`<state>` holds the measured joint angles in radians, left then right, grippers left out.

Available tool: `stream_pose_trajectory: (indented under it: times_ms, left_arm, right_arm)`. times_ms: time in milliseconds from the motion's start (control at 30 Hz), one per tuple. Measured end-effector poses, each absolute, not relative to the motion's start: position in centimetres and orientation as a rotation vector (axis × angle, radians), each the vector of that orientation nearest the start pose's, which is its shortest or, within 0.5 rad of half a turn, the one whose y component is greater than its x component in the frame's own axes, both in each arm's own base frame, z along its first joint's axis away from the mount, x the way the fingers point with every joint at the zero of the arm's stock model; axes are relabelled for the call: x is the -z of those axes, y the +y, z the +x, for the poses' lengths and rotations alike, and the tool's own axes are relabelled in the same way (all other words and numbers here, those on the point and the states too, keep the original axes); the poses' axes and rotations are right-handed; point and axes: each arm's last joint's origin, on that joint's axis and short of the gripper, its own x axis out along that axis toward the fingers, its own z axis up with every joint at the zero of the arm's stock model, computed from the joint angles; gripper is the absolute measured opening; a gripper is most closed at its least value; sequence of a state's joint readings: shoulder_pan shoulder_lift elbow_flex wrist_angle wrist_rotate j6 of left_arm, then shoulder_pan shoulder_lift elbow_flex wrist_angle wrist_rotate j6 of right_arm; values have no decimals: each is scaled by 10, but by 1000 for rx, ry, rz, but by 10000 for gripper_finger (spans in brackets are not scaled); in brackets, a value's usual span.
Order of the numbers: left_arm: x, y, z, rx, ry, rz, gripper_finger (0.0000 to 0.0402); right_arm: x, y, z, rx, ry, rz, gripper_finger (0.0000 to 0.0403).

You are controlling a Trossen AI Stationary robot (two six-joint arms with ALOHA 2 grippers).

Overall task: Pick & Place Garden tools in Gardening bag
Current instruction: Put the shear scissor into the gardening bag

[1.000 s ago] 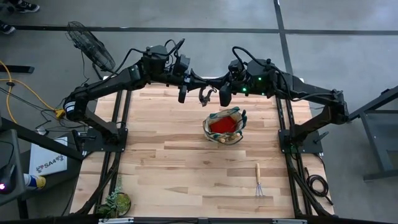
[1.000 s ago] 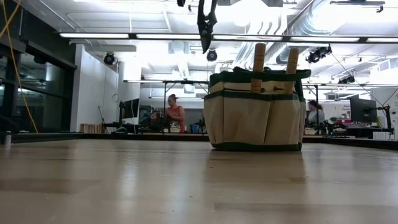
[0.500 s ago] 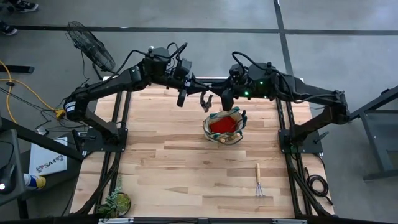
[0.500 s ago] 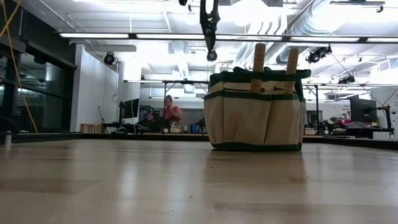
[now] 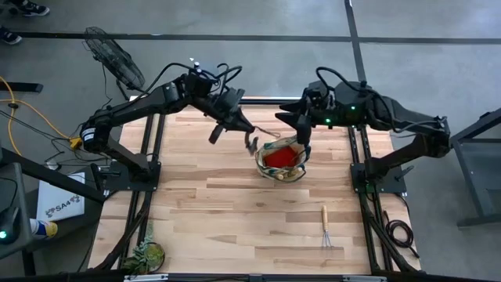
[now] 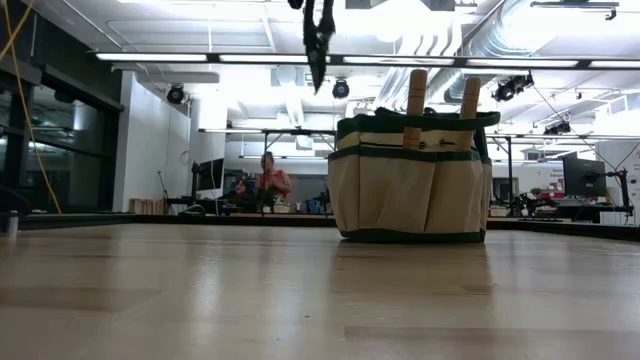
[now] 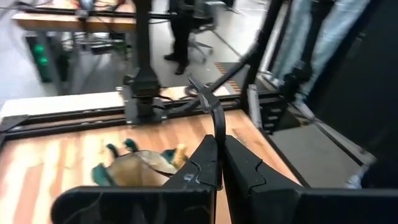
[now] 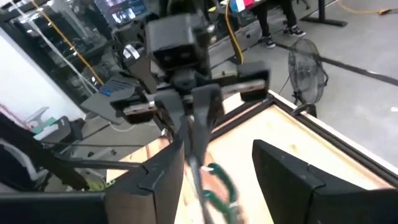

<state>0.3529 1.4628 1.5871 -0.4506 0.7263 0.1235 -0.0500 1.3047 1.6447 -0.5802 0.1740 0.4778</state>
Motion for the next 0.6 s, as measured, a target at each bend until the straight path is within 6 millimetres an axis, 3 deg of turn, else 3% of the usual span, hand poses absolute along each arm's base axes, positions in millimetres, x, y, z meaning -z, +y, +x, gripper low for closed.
stream_pose_trajectory:
  times_ms: [333, 600]
  left_arm:
    - [-420, 81, 291, 696, 244, 33, 0]
    - [-412, 78, 285, 818, 224, 118, 0]
  right_arm:
    - [-478, -9, 247, 271, 171, 447, 183]
    - [-475, -9, 246, 280, 201, 469, 183]
